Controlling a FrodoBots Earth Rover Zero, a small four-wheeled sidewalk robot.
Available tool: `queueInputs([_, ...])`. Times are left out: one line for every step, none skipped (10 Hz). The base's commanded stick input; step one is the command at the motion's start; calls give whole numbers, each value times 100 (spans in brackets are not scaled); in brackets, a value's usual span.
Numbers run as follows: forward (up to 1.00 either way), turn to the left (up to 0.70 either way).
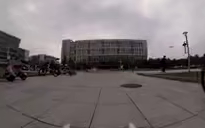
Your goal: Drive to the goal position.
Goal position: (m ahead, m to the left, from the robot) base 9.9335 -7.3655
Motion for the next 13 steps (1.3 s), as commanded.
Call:
queueInputs([70, 0])
queueInputs([70, 0])
queueInputs([70, -4])
queueInputs([70, -11])
queueInputs([70, -14])
queueInputs([70, -14])
queueInputs([70, -14])
queueInputs([70, -14])
queueInputs([70, -14])
queueInputs([70, -14])
queueInputs([70, -14])
queueInputs([70, -14])
queueInputs([70, -13])
